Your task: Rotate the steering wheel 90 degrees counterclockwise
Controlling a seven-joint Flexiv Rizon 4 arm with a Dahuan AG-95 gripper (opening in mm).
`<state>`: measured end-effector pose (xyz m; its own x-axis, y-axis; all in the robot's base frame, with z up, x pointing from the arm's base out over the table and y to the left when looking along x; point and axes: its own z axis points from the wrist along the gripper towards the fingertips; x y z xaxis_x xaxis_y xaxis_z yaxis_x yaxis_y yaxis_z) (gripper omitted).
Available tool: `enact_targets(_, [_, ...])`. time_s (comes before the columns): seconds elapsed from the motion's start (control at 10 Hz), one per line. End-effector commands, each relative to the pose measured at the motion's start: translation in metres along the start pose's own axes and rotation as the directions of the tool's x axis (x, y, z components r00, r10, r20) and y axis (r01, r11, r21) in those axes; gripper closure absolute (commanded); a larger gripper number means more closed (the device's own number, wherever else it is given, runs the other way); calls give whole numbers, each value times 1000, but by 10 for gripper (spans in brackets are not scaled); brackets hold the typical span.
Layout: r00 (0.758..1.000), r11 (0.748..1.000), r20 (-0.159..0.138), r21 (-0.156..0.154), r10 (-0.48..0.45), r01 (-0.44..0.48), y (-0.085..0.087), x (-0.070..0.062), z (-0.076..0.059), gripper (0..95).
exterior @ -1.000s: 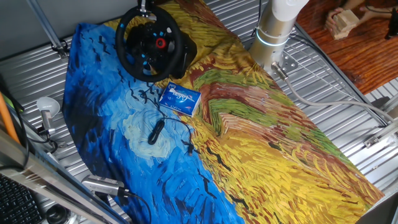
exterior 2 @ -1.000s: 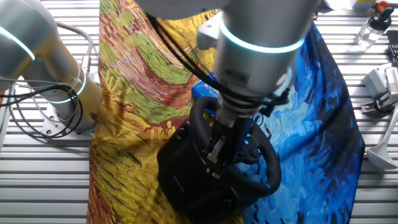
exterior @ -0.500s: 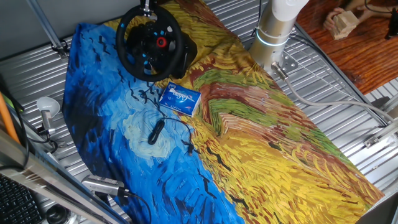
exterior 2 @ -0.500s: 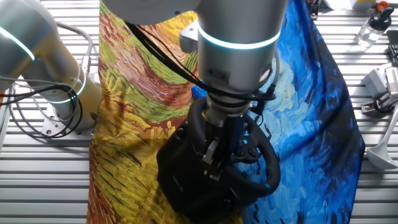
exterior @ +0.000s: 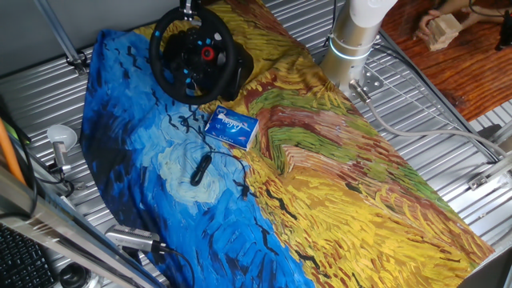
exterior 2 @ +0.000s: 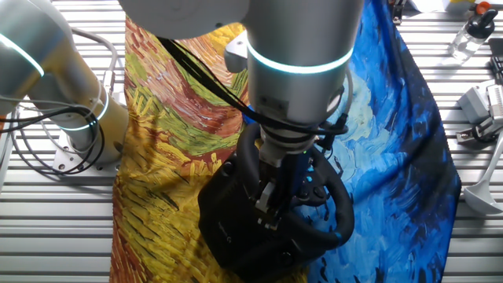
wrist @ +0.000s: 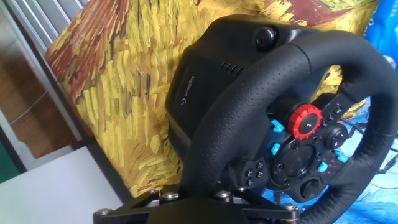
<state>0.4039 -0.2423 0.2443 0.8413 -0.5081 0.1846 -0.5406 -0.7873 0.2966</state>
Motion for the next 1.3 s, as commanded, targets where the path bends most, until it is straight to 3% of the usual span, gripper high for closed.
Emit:
enact_targets(0.1, [1000,1000,16,21,13,-13,0,-1,-1,950])
enact_targets(1.0, [999,999,31,46,-17,16,-1,0,-2,950])
enact_targets(1.1, [999,998,34,54,-24,22,-1,0,-2,760])
enact_targets(1.2, [999,998,37,58,-28,26,-1,0,-2,760])
enact_targets(1.3, [999,997,39,63,-35,32,-1,0,-2,570])
